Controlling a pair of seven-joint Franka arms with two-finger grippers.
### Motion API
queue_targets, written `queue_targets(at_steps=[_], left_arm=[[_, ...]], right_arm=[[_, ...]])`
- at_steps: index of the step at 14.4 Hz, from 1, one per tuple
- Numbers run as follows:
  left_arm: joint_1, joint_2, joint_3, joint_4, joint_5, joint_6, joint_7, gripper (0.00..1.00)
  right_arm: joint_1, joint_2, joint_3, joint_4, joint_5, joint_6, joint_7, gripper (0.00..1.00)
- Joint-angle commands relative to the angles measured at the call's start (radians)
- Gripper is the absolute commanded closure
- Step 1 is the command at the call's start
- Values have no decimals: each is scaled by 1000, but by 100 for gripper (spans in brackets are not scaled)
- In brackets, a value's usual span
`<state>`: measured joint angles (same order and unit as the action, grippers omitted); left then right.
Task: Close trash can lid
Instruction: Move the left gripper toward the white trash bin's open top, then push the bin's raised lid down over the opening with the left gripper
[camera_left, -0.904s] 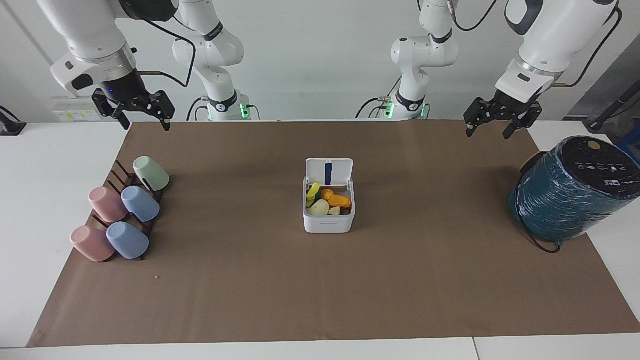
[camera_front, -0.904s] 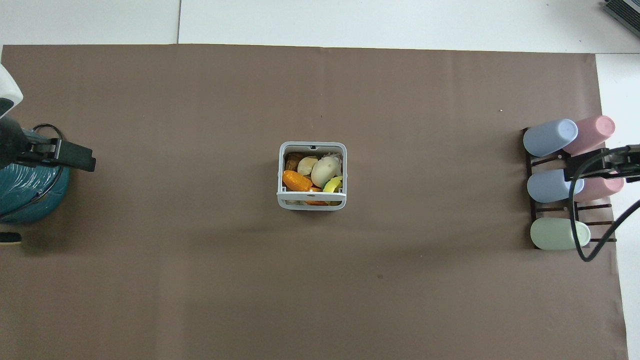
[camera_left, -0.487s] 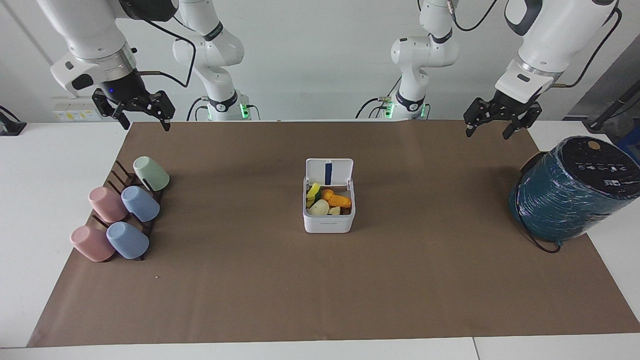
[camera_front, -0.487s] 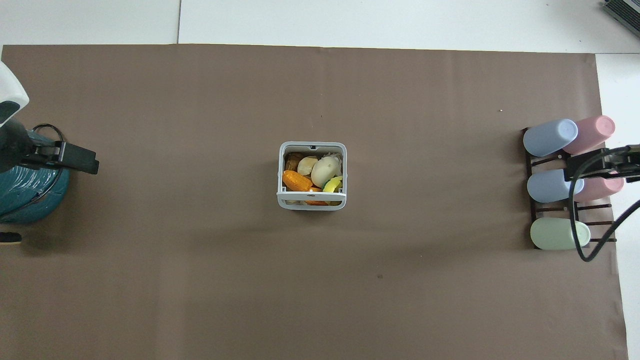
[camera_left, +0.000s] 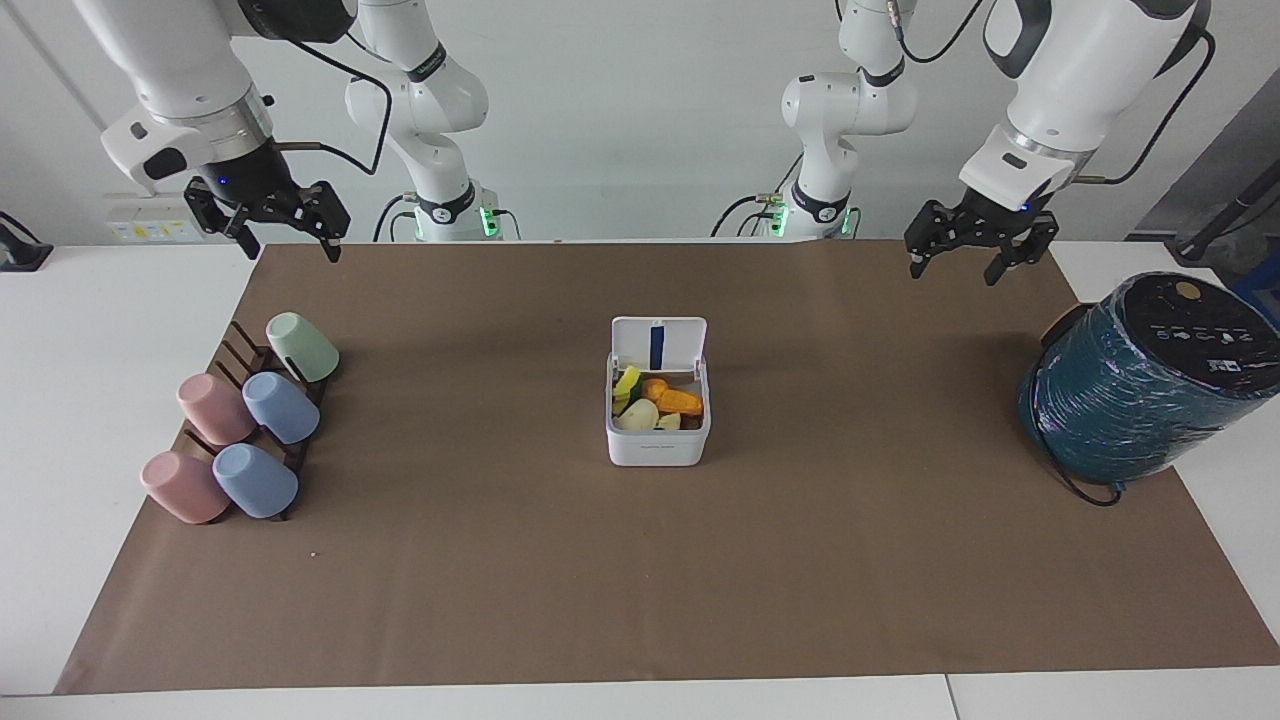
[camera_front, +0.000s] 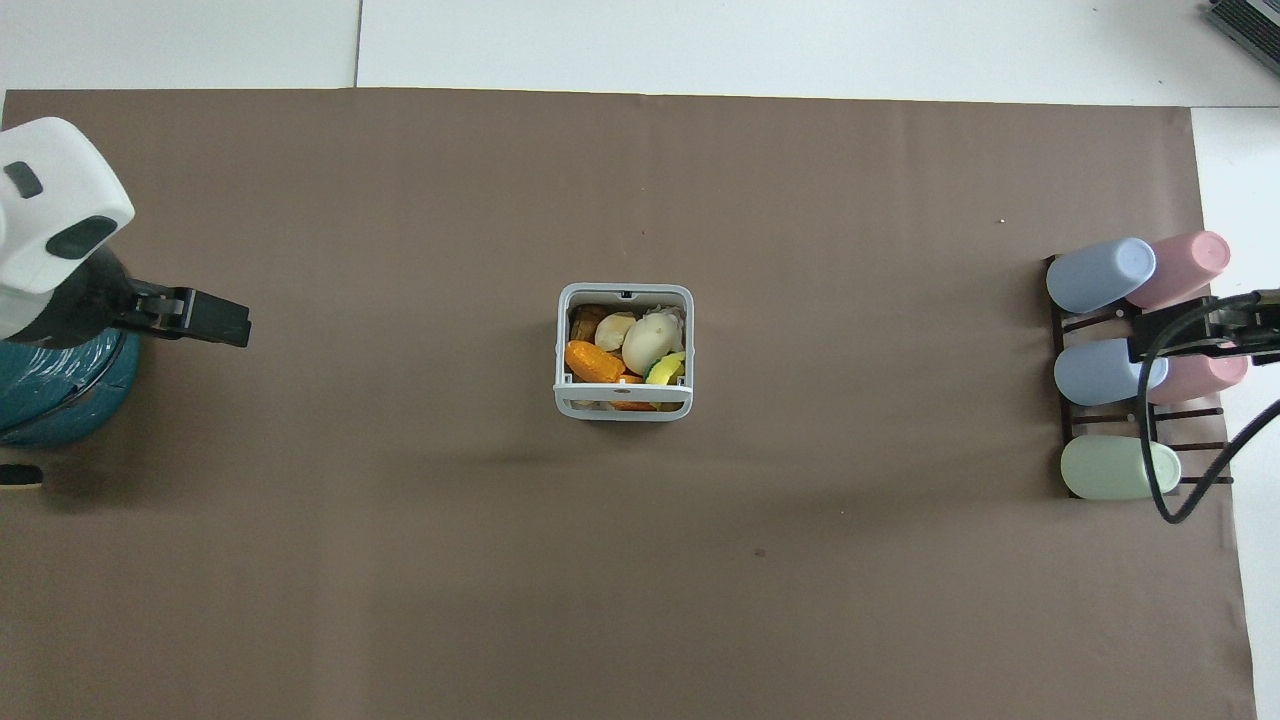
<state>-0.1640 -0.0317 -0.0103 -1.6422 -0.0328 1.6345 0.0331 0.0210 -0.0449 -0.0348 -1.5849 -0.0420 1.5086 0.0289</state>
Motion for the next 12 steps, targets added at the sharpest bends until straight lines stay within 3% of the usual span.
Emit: queue_targets(at_steps=[1,10,12], left_arm=[[-78,-51,7,-79,11,53,-39,0],[-367,-99,6,-228,11,194,-297,0],[-417,-97,6,-263,11,266,-358,26]], right_arm=[[-3,-20,0,-20,17,-7,-18,0],[-3,-21,1,-20,17,-7,-18,0],[-3,-21,0,-20,17,-7,-18,0]])
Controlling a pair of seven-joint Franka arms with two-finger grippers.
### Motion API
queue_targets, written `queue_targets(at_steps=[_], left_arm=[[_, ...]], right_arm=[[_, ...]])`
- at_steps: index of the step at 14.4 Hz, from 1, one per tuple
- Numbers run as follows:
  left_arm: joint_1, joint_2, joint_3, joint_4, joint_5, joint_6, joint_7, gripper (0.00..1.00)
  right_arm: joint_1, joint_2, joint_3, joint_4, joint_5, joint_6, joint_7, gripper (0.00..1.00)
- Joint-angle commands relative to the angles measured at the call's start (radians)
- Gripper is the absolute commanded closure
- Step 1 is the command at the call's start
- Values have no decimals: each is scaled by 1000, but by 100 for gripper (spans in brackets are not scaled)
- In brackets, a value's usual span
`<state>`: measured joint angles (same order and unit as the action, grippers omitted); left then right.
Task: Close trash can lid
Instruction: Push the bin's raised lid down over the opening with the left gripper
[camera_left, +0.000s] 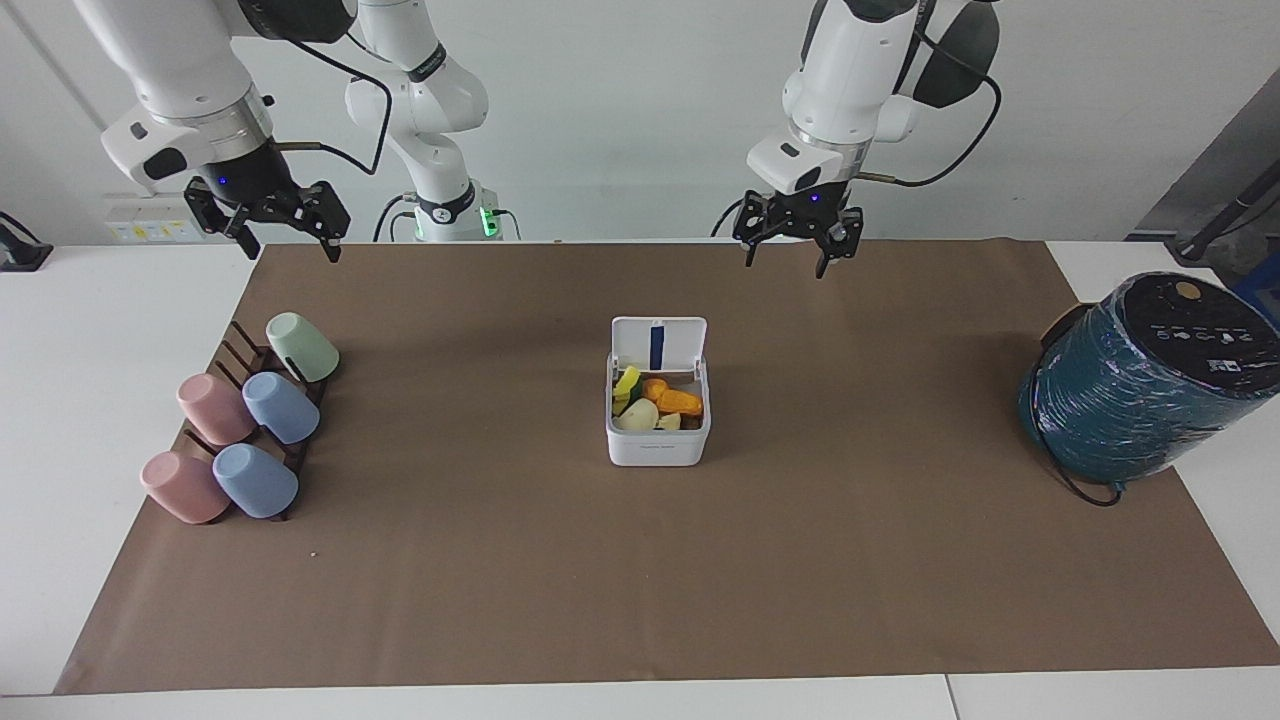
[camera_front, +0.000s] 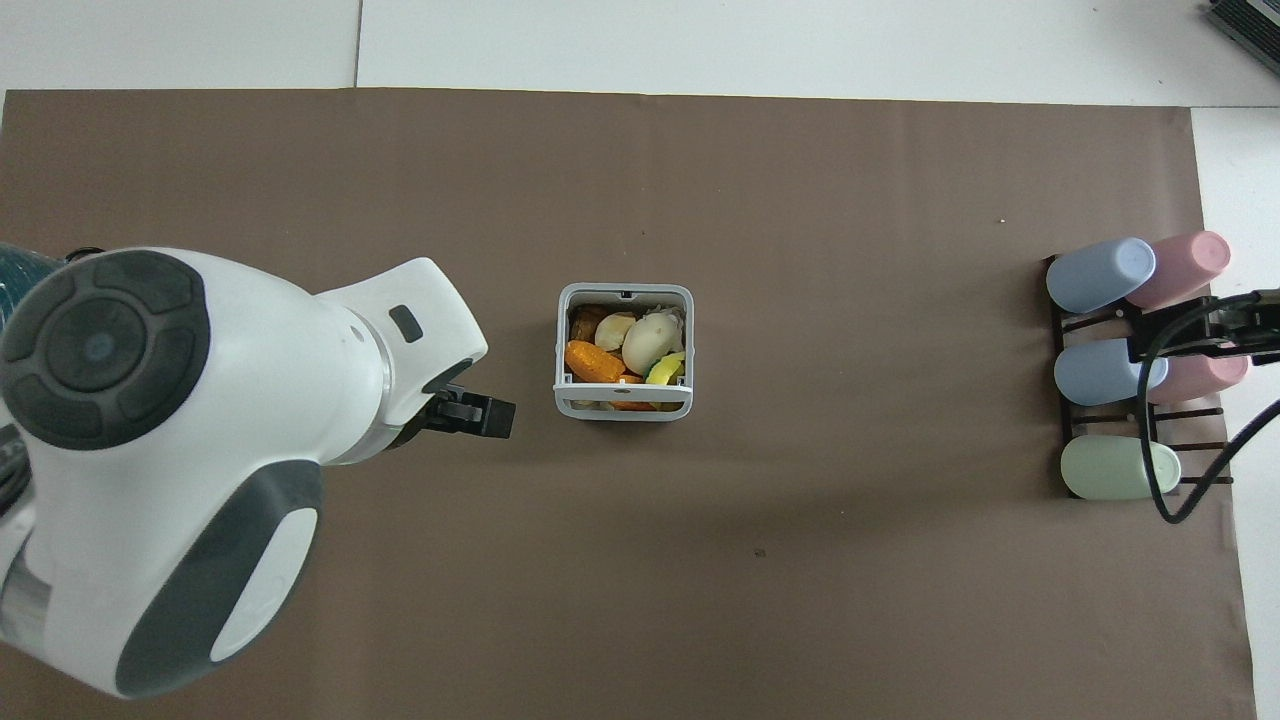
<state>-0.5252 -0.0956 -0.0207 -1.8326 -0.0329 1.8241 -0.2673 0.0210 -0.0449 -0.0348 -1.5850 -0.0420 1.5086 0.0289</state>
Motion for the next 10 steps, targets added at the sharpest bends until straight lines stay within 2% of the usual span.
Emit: queue_targets(at_steps=[1,3,4,8,10], left_arm=[[-84,-33,16,-91,11,98,-90,40],[-110,-30,15,-109,11,144,-127,79],[-125,-18,15,-111,11,176,-127,89],[-173,51,15,-108,11,297,-127,98],[-177,73,13,-106,13,343,-127,98]], right_arm=[[-3,-21,0,-20,17,-7,-18,0],[-3,-21,0,-20,17,-7,-18,0],[-3,-21,1,-20,17,-7,-18,0],[-3,-21,0,-20,17,-7,-18,0],[-3,-21,0,-18,17,-7,-18,0]])
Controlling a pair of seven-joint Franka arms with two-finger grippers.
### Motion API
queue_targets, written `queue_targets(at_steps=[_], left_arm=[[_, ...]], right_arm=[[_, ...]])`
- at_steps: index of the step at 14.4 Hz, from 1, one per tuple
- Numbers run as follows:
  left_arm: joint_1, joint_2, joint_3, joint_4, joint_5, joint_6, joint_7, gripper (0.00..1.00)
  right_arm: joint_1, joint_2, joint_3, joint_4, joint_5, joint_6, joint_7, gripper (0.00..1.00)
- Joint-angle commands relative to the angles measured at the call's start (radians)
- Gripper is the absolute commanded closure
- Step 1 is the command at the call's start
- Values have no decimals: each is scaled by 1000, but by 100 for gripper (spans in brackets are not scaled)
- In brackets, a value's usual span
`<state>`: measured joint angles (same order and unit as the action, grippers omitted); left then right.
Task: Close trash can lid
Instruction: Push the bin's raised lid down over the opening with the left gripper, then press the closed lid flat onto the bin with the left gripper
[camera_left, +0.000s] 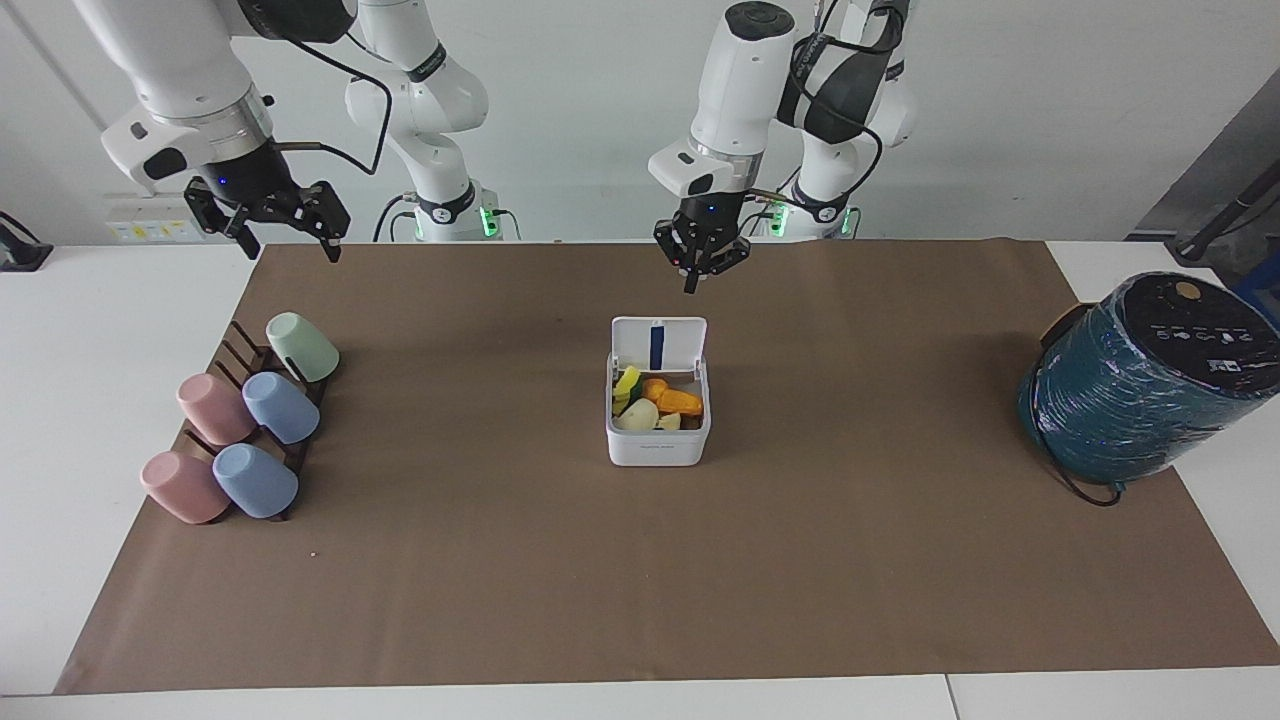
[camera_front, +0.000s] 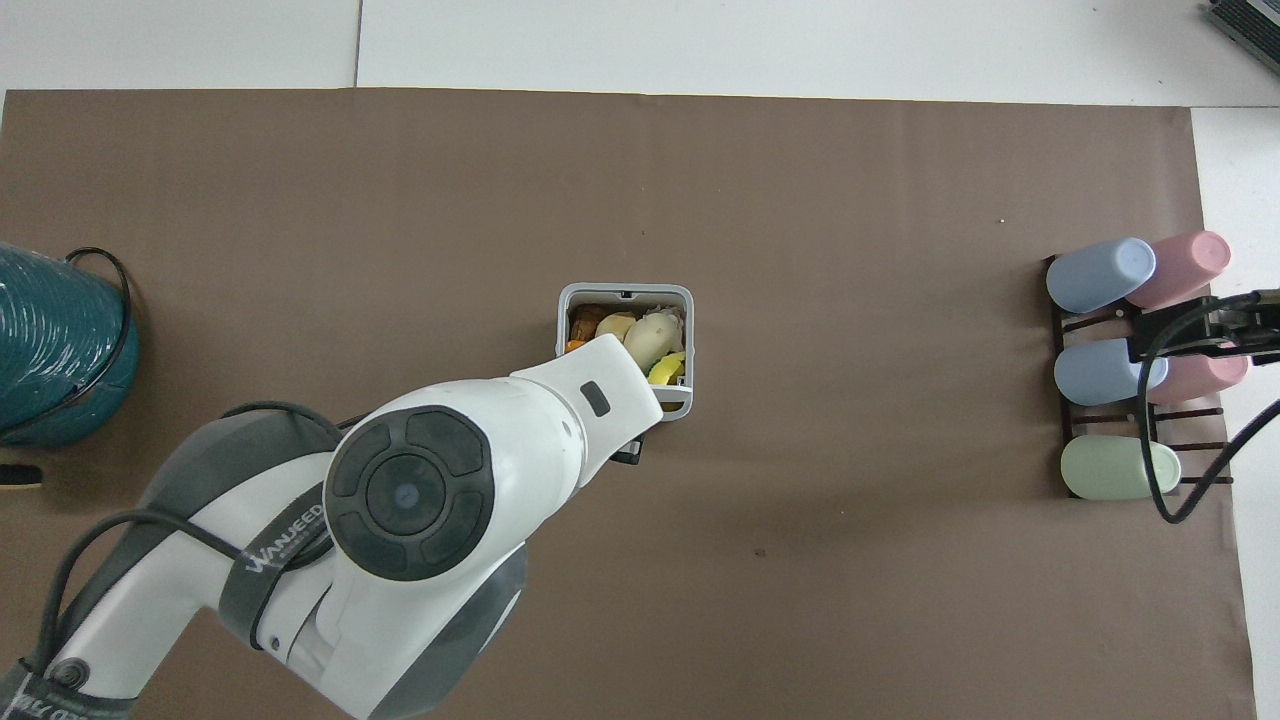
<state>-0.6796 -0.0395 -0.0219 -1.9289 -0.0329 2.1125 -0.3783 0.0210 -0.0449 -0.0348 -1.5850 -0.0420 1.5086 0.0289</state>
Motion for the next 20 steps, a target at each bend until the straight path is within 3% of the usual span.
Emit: queue_targets(at_steps=[1,11,20], left_arm=[[-41,24,14,-10,11,70,-16,98],[-29,115,16,-1,11,256,-16,99],[43,179,16,-1,8,431,-10,99]], right_arm=[[-3,-21,0,-20,17,-7,-18,0],[-3,-21,0,-18,17,-7,-18,0],[-3,-21,0,-20,17,-7,-18,0]])
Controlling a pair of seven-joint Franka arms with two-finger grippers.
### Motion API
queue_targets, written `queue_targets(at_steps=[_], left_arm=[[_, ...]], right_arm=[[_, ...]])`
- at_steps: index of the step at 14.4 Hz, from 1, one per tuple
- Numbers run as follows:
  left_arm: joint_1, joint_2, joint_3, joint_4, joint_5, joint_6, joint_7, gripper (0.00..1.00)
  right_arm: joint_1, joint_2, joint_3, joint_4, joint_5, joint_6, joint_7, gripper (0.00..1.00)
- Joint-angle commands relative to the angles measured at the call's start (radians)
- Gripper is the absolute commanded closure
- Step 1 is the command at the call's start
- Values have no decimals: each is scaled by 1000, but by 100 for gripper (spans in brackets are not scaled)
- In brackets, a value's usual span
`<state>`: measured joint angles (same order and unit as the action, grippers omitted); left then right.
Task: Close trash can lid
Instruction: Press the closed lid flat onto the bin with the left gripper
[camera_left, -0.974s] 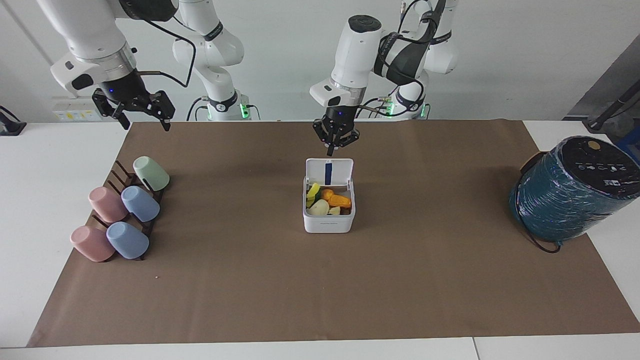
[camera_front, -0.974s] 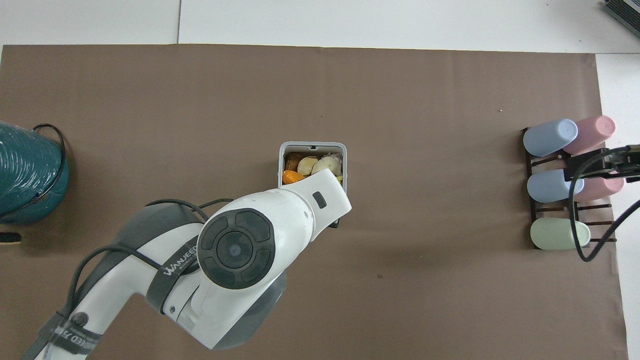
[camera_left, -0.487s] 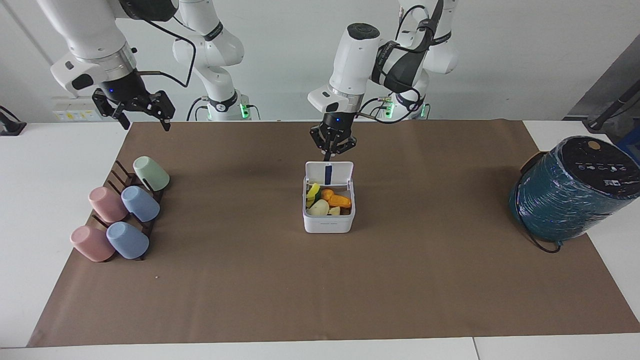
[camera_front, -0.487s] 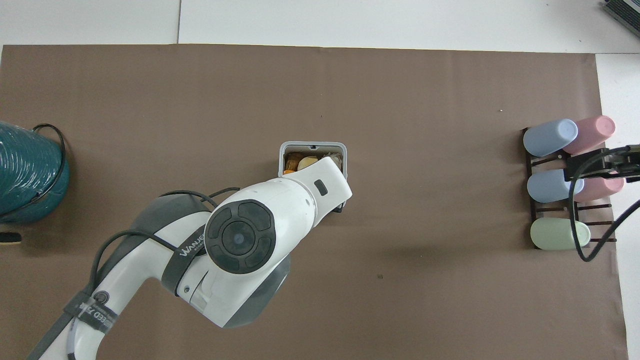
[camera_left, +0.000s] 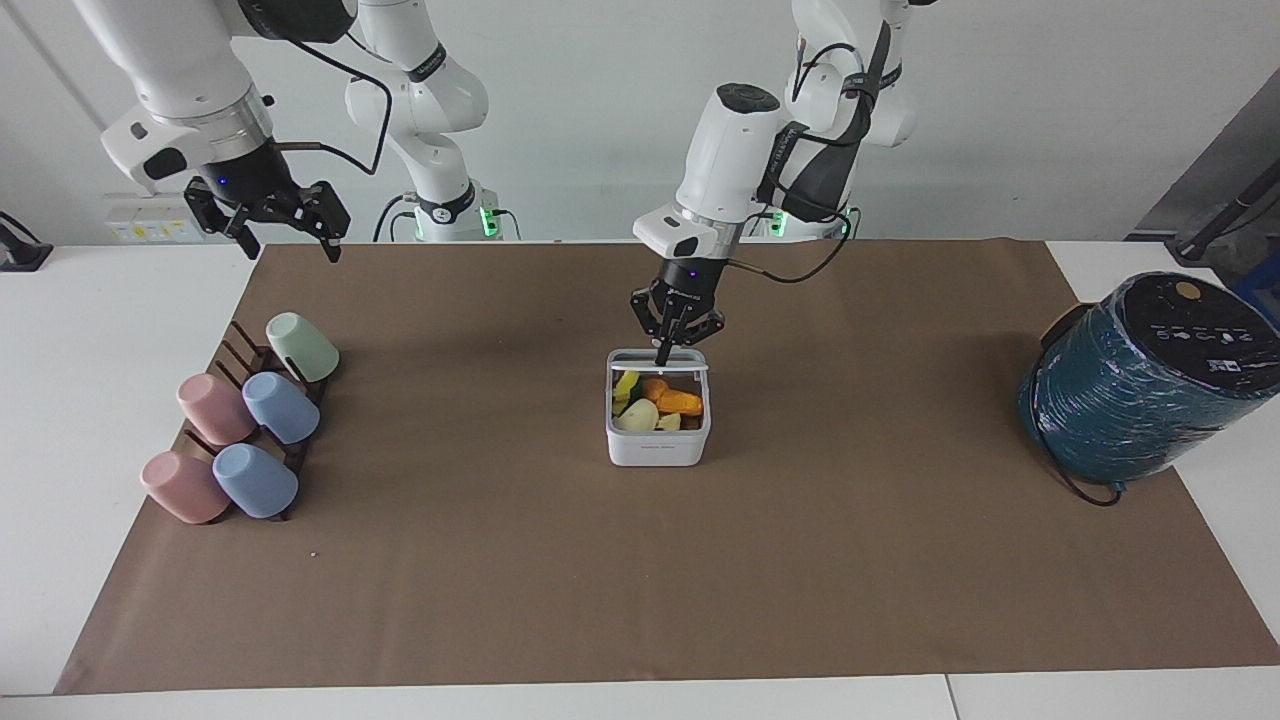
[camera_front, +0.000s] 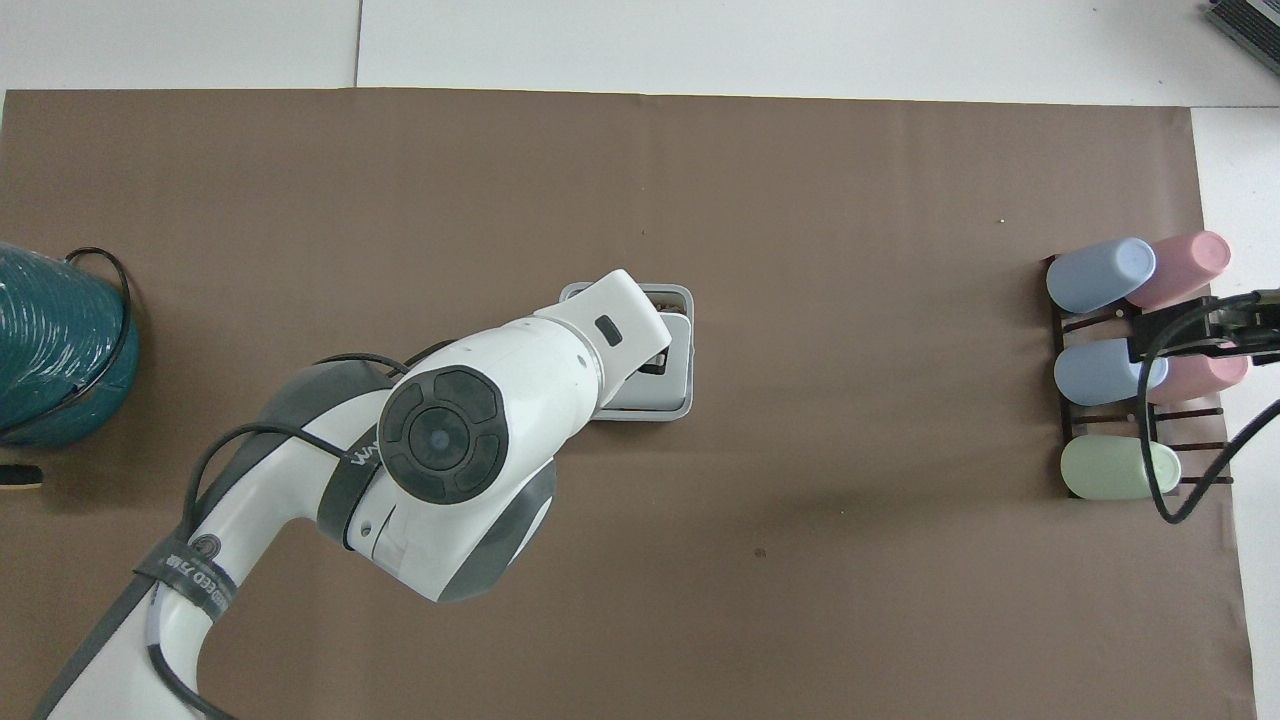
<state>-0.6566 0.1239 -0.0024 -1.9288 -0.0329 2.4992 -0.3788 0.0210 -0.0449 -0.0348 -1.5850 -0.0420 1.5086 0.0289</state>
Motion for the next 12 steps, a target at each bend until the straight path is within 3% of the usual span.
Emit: queue_targets(at_steps=[1,5,12], left_arm=[[20,26,-4,-1,7,58,-9,99],[17,138,-4,51,5,118,-17,98],[22,243,-2,111,4,153,-20,99]], right_arm=[[-3,-21,0,-18,17,-7,-18,0],[-3,-21,0,-20,17,-7,-18,0],[-3,-20,0,-18,17,-7,-18,0]])
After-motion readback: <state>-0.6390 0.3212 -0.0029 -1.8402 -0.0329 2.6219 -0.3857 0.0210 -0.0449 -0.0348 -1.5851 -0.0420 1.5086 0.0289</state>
